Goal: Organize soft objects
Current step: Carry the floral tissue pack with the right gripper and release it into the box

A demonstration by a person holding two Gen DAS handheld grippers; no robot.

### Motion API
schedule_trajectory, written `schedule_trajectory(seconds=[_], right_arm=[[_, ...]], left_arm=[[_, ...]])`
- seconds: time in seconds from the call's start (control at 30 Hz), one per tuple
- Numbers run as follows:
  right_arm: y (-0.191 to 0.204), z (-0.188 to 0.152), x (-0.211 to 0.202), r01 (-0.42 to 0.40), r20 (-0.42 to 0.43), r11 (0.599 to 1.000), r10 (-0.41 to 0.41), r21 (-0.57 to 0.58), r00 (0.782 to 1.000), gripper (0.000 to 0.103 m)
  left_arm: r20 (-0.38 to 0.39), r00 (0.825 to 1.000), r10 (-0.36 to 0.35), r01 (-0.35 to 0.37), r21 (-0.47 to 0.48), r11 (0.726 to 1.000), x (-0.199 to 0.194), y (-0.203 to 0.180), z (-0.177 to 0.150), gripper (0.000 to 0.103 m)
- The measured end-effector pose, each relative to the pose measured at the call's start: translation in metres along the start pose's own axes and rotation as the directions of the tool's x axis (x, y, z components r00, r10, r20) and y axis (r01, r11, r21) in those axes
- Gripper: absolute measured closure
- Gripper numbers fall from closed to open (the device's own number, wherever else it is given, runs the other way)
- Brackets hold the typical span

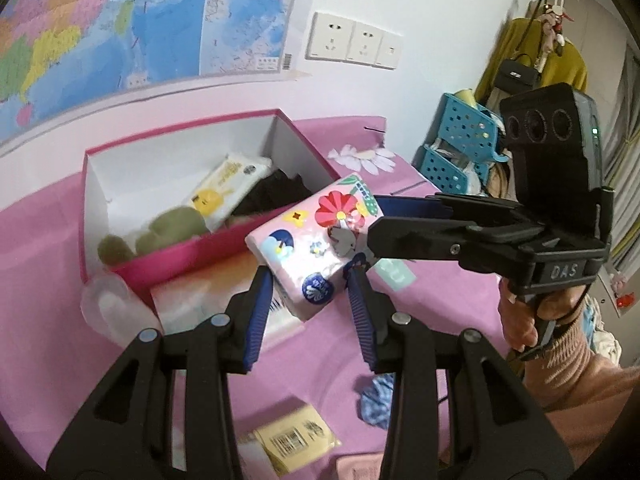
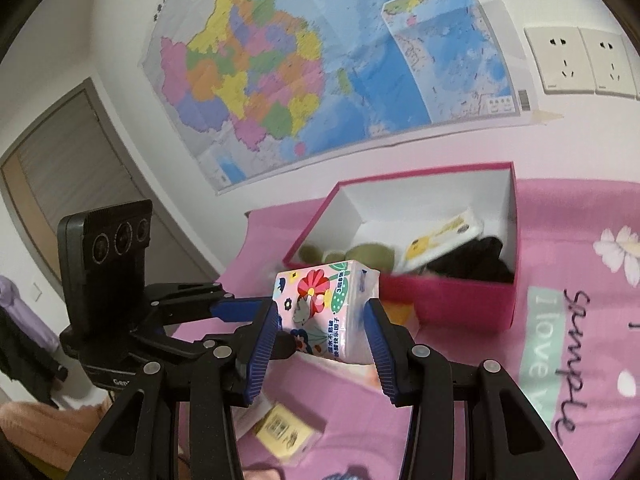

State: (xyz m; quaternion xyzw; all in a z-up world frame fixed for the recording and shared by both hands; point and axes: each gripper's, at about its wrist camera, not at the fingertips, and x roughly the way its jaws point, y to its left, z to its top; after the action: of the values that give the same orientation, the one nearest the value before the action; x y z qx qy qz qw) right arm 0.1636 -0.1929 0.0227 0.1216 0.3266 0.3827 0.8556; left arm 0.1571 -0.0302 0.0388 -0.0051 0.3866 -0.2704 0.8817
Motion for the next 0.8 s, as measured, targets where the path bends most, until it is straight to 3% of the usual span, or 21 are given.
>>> schedule_trajectory(seconds=[0.43,0.8], right_arm=[[-0.037,0.031,0.036,0.036,0.001,0.997,-0.036,0.073,0.999,0.058],[-0.060,0.046,0.063,0.080,-0.027,0.990,-0.077,0.118,0.997,0.058]], left_arm=[[-0.021,0.997,0.075,-0.075,-0.010,0.997,0.035,0.025,0.046,0.062],[-0.082,0.991,0.105,-0.109,-0.051,0.993,0.071,0.045,0.061,0.062]])
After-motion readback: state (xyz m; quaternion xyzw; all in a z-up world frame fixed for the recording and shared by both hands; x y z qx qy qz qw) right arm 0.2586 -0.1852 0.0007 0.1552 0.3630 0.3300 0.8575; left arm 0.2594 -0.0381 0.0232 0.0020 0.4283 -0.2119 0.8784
